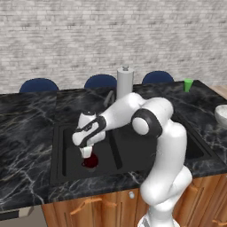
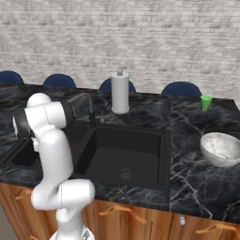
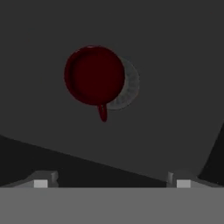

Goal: Pick the mug and place it in the sink. Pick the bowl and place it in the open cabinet and then close the cabinet.

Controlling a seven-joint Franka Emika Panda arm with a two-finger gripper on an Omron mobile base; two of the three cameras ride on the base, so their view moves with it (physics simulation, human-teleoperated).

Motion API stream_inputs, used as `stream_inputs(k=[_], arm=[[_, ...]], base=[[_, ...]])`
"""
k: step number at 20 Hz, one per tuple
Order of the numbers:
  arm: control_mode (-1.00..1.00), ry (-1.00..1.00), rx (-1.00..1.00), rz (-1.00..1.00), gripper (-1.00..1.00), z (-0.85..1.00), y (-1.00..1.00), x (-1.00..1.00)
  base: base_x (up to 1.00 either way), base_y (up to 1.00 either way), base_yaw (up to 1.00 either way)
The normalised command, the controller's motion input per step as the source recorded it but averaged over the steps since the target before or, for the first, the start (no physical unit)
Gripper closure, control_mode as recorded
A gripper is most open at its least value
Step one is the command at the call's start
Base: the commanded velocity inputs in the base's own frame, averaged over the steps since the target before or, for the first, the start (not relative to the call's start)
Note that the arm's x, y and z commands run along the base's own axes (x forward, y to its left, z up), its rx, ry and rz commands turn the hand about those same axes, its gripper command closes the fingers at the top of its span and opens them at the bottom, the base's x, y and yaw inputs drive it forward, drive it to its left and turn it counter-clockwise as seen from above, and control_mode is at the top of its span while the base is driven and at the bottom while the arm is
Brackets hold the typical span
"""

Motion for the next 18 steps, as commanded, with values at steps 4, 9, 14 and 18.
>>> stream_inputs(k=[4,9,14,18], arm=[[-1.00,0.03,-0.09,0.00,-1.00,1.00,0.00,-0.17],[-1.00,-0.02,-0.18,-0.02,-1.00,1.00,0.01,-0.25],[-1.00,-0.09,-0.13,-0.12,-1.00,1.00,-0.03,-0.37],[-1.00,-0.15,-0.02,-0.22,-1.00,0.98,-0.14,-0.40]], base=[[0.00,0.00,0.00],[0.00,0.00,0.00],[0.00,0.00,0.00],[0.00,0.00,0.00]])
